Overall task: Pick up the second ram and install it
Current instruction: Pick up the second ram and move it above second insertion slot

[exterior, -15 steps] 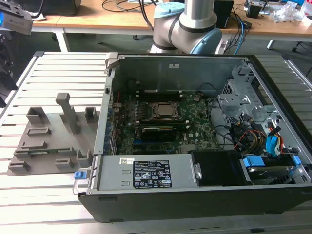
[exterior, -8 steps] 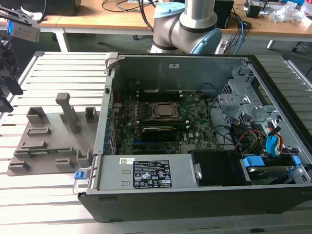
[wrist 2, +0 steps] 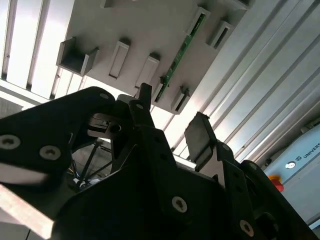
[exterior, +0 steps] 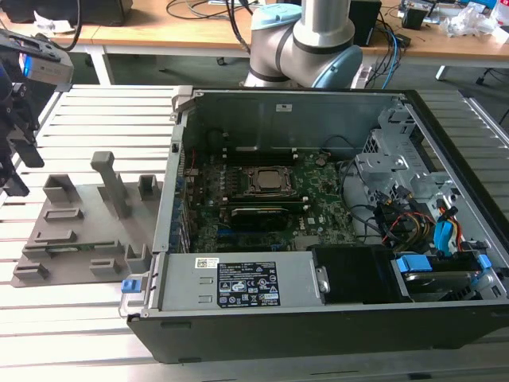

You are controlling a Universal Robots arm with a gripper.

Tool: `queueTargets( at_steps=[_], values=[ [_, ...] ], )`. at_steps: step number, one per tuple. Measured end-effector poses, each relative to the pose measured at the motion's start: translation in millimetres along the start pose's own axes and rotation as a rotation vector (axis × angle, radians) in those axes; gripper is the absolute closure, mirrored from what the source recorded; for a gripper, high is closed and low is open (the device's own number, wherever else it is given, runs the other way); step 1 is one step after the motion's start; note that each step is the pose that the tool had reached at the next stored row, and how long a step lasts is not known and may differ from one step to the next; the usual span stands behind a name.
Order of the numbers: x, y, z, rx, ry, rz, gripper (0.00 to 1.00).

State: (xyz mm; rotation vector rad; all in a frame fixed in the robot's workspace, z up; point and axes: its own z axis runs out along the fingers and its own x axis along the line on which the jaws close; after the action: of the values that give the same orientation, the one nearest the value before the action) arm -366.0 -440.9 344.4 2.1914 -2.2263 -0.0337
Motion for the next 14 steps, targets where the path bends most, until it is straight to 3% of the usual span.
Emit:
queueTargets(
  at_steps=[11,13,14],
  values=[
    [1.4,-0.7,19.8,-0.0001,0.0000,-0.001,0.46],
    [1.5,-1.3,35.1,-0.0002,0.0001,-0.001,0.46],
    [1.5,-1.4,37.3,-0.0001,0.0000,-0.001,0.46]
  ],
)
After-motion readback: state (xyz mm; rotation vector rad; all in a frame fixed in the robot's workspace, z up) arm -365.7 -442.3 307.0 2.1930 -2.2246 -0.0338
